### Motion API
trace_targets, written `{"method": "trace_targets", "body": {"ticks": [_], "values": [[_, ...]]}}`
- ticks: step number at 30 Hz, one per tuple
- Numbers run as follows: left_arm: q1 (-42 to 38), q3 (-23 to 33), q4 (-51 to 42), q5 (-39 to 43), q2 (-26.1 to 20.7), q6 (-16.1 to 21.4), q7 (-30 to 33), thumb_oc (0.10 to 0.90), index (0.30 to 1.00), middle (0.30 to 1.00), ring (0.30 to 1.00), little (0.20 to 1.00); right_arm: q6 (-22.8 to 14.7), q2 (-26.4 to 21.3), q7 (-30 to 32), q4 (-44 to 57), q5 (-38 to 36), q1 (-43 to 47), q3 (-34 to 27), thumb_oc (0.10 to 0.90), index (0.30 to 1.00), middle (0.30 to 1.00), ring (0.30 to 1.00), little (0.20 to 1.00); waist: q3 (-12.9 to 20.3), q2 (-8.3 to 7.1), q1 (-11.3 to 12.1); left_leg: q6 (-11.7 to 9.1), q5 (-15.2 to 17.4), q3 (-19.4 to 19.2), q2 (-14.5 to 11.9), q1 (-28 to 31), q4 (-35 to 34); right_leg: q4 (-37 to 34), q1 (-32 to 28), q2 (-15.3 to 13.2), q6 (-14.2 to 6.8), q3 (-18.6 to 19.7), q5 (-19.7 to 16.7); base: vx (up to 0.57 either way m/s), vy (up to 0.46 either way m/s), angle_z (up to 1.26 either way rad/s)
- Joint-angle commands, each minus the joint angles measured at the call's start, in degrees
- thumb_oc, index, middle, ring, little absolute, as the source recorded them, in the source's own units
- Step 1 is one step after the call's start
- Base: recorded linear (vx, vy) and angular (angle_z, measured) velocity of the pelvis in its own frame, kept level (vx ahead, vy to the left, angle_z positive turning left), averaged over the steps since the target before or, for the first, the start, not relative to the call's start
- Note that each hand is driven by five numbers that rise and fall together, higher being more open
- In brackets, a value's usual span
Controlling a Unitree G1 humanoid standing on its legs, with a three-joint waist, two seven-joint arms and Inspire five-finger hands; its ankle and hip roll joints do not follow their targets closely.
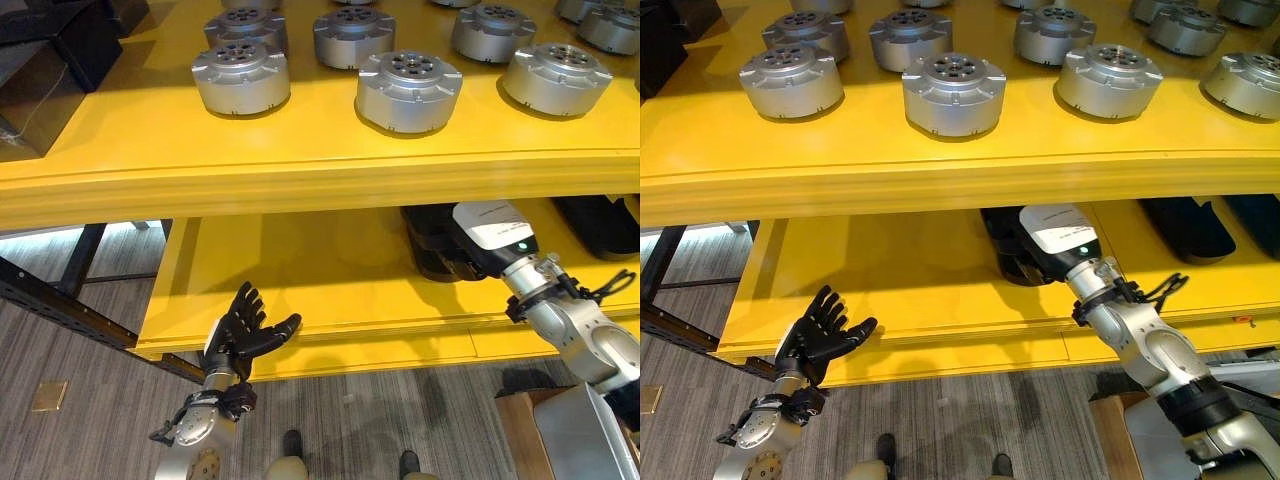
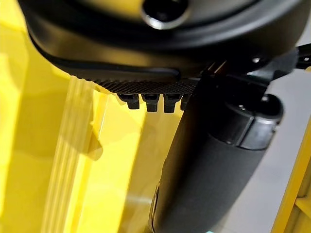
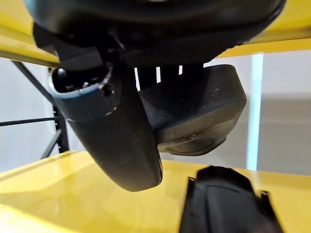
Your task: Move parts from the plastic box to the shelf.
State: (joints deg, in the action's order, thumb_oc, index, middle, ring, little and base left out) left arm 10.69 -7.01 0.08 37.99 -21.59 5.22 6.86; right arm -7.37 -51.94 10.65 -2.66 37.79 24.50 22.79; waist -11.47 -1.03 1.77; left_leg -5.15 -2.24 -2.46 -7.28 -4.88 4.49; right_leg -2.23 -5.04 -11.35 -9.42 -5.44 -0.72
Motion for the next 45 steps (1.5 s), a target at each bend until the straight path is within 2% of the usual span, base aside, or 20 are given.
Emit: {"method": "trace_targets", "body": {"ticks": [1, 12, 19, 23, 29, 39, 45], "values": [[-3.69, 1.12, -4.36, 0.59, -3.89, 6.84, -0.67, 0.900, 1.000, 1.000, 1.000, 1.000, 0.49, 2.05, 4.38, 0.20, -0.85, 15.11, -0.62, 0.400, 0.300, 0.300, 0.300, 0.300, 2.67, -2.44, 1.59, 0.49, 3.91, -1.05, -3.44, -1.93, 4.68, 6.95, -2.31, -1.77, 1.66, -3.08, 7.97, 0.00, 0.000, 0.18], [-4.03, 1.28, -4.81, 1.19, -4.85, 7.36, 0.77, 0.900, 1.000, 1.000, 1.000, 1.000, 2.80, 8.50, 5.14, -7.06, -4.13, 24.67, 4.83, 0.400, 0.300, 0.300, 0.300, 0.300, 1.72, -2.70, 4.70, 0.69, 4.08, 1.18, -2.50, -4.37, 6.22, 7.39, -2.52, -1.73, 2.06, -5.31, 8.50, -0.01, -0.002, 0.12], [-5.29, 1.11, -4.36, 1.50, -5.82, 7.90, 1.71, 0.900, 1.000, 1.000, 1.000, 1.000, 4.34, 11.90, 6.67, -11.34, -6.40, 29.65, 5.88, 0.400, 0.300, 0.300, 0.300, 0.300, -1.15, -2.12, 6.20, 0.77, 5.31, 2.90, -2.68, -8.56, 11.48, 12.11, 0.76, -1.30, 2.73, -5.58, 10.36, -0.08, -0.006, 0.14], [-5.77, 1.15, -4.49, 1.85, -6.37, 8.25, 2.25, 0.900, 1.000, 1.000, 1.000, 1.000, 5.21, 14.59, 7.69, -13.59, -7.83, 32.77, 6.15, 0.400, 0.300, 0.300, 0.300, 0.300, -3.61, -0.79, 6.55, 1.51, 7.51, 3.49, -2.80, -11.33, 16.98, 19.45, 5.74, -1.66, 3.48, -4.23, 12.57, -0.10, 0.047, 0.03], [-6.33, 1.20, -4.88, 2.25, -6.48, 8.66, 2.95, 0.900, 1.000, 1.000, 1.000, 1.000, 6.04, 16.58, 8.45, -15.14, -8.20, 36.06, 6.85, 0.400, 0.300, 0.300, 0.300, 0.300, -5.54, 0.18, 6.72, 2.64, 10.83, 4.56, -2.67, -15.30, 24.45, 28.51, 11.71, -2.05, 4.37, -2.19, 15.85, -0.07, 0.039, -0.07], [-7.05, 0.16, -5.14, 2.68, -6.44, 8.14, 3.44, 0.900, 1.000, 1.000, 1.000, 1.000, 7.07, 18.65, 9.69, -15.26, -9.79, 37.54, 5.35, 0.400, 0.300, 0.300, 0.300, 0.300, -6.14, 0.30, 6.63, 3.92, 15.13, 6.87, -1.90, -20.08, 33.75, 39.26, 16.55, -2.67, 6.07, -1.58, 21.23, -0.03, 0.019, 0.01], [-6.87, 0.09, -5.40, 2.68, -6.46, 8.08, 3.32, 0.900, 1.000, 1.000, 1.000, 1.000, 7.40, 18.39, 9.48, -16.16, -9.95, 37.45, 5.44, 0.400, 0.300, 0.300, 0.300, 0.300, -6.29, 0.13, 6.73, 4.07, 16.33, 7.86, -1.80, -21.24, 36.18, 42.16, 17.65, -2.50, 6.62, -1.45, 22.74, -0.01, -0.004, 0.07]]}}
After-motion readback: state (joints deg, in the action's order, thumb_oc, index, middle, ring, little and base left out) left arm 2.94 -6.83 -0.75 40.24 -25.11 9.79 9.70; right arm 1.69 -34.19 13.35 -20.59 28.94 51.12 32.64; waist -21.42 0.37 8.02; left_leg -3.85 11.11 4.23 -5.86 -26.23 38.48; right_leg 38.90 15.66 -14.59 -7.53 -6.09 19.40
